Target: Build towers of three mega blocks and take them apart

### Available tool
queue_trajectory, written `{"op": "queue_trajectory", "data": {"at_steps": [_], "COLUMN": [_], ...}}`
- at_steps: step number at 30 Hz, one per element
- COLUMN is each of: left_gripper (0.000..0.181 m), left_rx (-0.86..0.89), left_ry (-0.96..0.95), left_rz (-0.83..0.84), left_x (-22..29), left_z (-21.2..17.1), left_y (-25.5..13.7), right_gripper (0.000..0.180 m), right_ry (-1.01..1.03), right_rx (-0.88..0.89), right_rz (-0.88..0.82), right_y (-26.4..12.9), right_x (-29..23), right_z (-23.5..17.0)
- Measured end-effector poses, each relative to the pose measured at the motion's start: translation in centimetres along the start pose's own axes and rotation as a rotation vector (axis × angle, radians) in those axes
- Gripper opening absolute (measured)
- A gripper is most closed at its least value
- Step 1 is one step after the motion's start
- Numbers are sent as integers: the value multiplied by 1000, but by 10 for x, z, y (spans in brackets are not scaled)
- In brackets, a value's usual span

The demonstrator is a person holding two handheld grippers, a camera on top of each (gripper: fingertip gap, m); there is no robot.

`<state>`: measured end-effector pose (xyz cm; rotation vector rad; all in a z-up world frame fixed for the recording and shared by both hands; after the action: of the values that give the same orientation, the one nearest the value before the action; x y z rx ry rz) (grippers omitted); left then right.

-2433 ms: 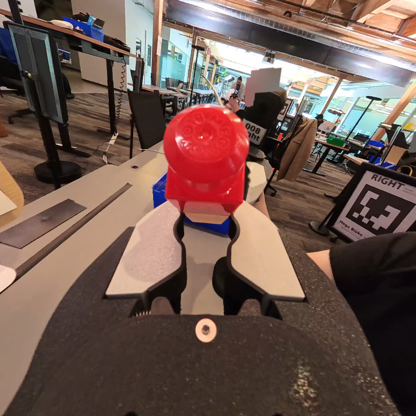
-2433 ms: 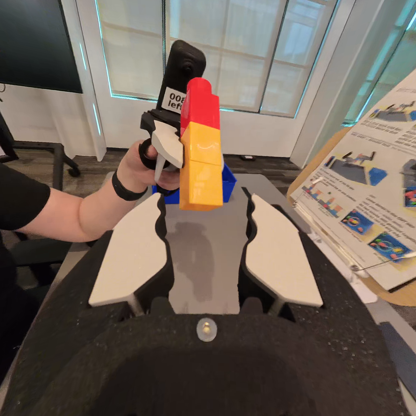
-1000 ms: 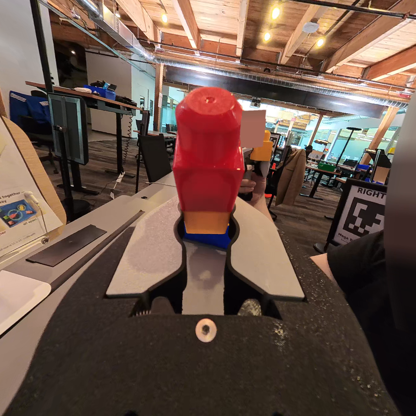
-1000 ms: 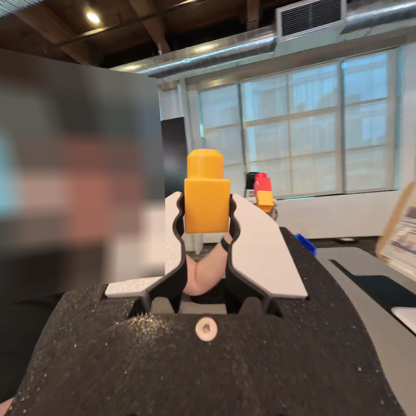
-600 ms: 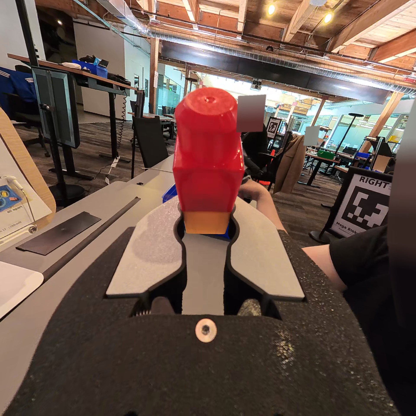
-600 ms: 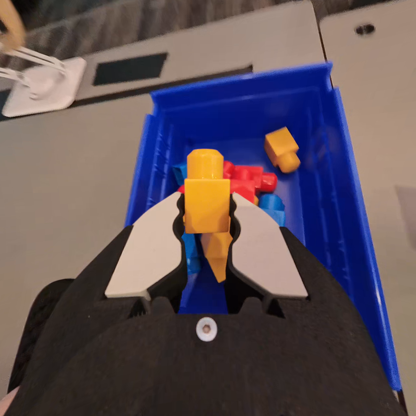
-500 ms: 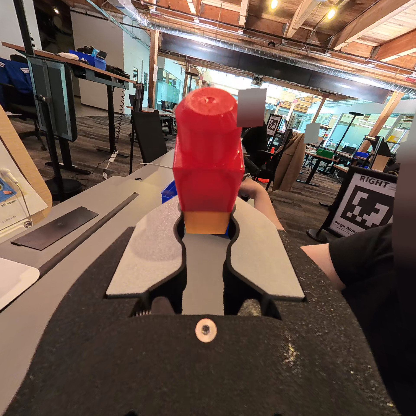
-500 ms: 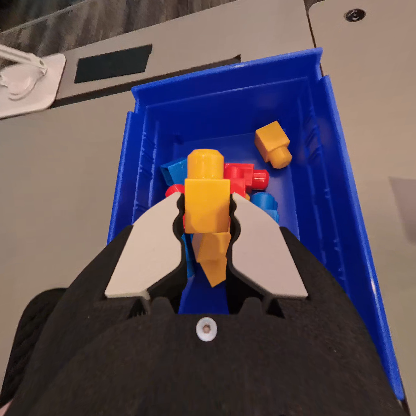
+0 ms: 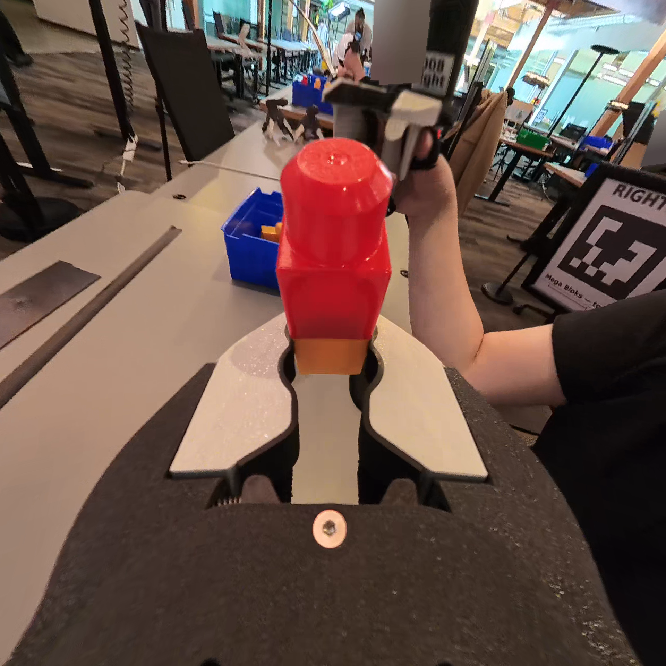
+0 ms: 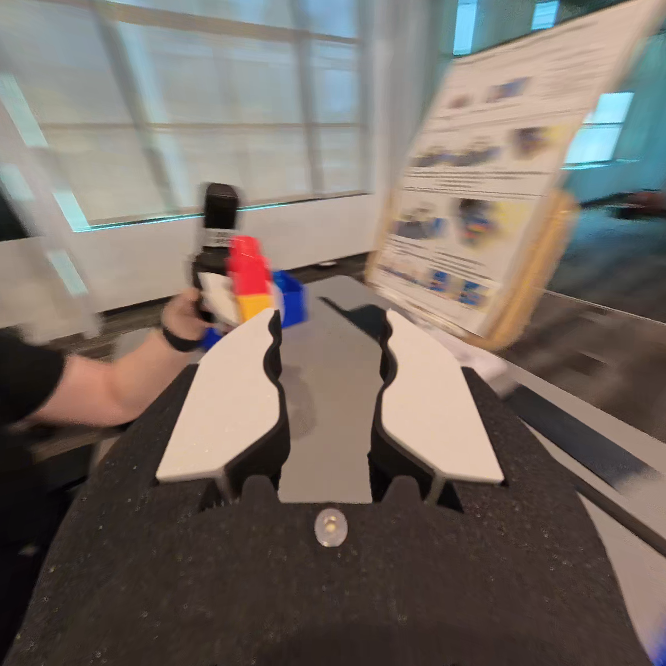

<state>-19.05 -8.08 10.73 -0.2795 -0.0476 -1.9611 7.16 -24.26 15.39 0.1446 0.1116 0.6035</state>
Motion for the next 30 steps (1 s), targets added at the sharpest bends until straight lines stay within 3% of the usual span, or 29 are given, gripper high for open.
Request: {"op": "queue_trajectory", "data": {"at_steps": [4, 7, 10, 12, 17, 20, 24, 30], "left_gripper": [35, 35, 35, 36, 35, 36, 35, 35], "left_rx": [-52, -62, -81, -103, -70, -325, -209, -56], "left_ry": [-9, -16, -19, -13, -14, 48, -60, -86], "left_rz": [-13, -19, -34, -37, -53, -82, -187, -166], "left_x": [0, 1, 3, 4, 5, 11, 15, 12], "left_z": [-8, -10, -12, -14, -13, -35, -36, -17], "left_y": [12, 16, 19, 21, 23, 40, 57, 36], "right_gripper": [50, 52, 52, 36, 35, 35, 35, 35], "right_ry": [45, 97, 106, 111, 103, 254, 180, 321], "right_rx": [-9, -152, -236, -261, -235, 1, -41, 338], "right_rz": [259, 323, 367, 422, 439, 516, 438, 577], "right_y": [78, 114, 134, 140, 141, 132, 99, -5], "right_x": [-29, -36, -41, -45, -45, -41, -22, 3], "right_z": [-8, -31, -48, -53, -48, -30, -25, 8]}}
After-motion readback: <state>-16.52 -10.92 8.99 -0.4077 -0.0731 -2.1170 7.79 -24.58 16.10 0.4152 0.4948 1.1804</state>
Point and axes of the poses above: each gripper's, where its closed fingertips meet, y out along the fingers, z out of its top, x = y × z across the jaws, the point moved 9 cm from there along -y, back along the fingers, and after that the axes turned 7 degrees about x, right-handed, at the moved point
